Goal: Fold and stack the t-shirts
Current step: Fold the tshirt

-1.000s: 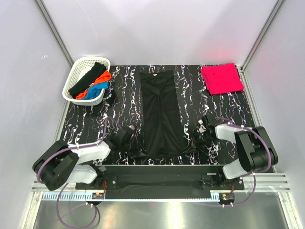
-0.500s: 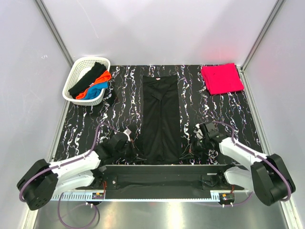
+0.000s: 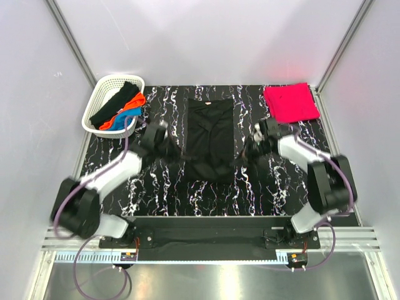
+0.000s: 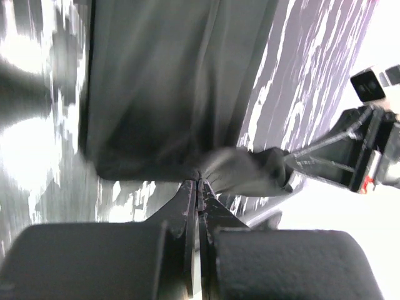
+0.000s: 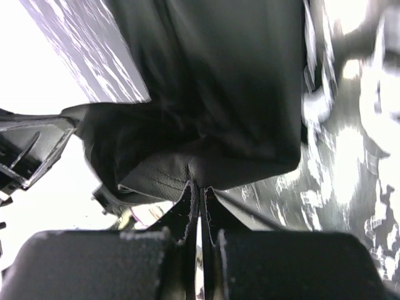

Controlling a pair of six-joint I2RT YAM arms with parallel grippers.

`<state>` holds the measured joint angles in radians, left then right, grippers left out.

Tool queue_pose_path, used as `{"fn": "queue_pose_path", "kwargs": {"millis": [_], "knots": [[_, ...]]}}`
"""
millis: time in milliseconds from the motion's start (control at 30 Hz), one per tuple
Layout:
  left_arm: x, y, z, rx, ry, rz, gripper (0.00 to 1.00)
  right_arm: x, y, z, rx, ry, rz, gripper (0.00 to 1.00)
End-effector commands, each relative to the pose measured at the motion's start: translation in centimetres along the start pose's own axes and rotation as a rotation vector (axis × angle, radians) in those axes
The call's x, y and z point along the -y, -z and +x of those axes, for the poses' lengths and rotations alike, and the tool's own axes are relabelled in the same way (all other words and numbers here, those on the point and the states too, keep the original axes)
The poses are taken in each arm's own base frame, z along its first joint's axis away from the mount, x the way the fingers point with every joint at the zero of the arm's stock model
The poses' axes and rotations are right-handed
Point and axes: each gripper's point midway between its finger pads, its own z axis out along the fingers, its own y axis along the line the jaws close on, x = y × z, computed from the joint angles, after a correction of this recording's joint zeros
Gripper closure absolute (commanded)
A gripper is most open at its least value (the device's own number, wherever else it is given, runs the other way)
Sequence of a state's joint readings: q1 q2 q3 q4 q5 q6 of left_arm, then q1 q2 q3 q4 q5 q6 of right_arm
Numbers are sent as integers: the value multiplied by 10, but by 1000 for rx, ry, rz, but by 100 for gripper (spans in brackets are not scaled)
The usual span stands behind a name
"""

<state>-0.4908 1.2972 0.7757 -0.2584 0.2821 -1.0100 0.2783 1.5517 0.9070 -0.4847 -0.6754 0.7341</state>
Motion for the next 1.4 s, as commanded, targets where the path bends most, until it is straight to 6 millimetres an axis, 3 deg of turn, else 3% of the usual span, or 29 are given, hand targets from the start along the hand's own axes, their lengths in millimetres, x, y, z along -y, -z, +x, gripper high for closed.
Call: {"fn": "queue_pose_path", "kwargs": {"millis": [0,33,67,133,167,200,233,467,900,1167,1367], "knots": [[25,-16,-46,-7,-90,50,100,-27,2,-39,3,72,-33,100],[30,-20,-55,-1,-92,58,100,-37,-1,-58,15,83,-36,100],[36,-30,-73,7,-100,59,100,-38,-3,-67,13,74,-27,100],[40,-40,-88,8,-105,61,100,-43,-8,-94,14,67,-35,100],[52,-40,-104,20,-110,92,100,-43,-11,-99,1,56,-34,100],[41,-55,-107,-2,-90,67,100,-42,-13,-107,-2,56,-36,100],[43,-59,-114,0,-88,71,100,-45,-18,-118,-5,60,-39,100],[39,-79,-157,9,-58,91,100,-49,-23,-153,6,49,-51,100],[26,-103,-177,-25,-19,96,100,-52,-22,-184,17,40,-82,100],[30,-115,-191,-33,-31,125,100,-53,-30,-200,9,28,-105,99],[30,-131,-194,-69,-42,149,91,-46,-38,-209,14,11,-90,94]]}}
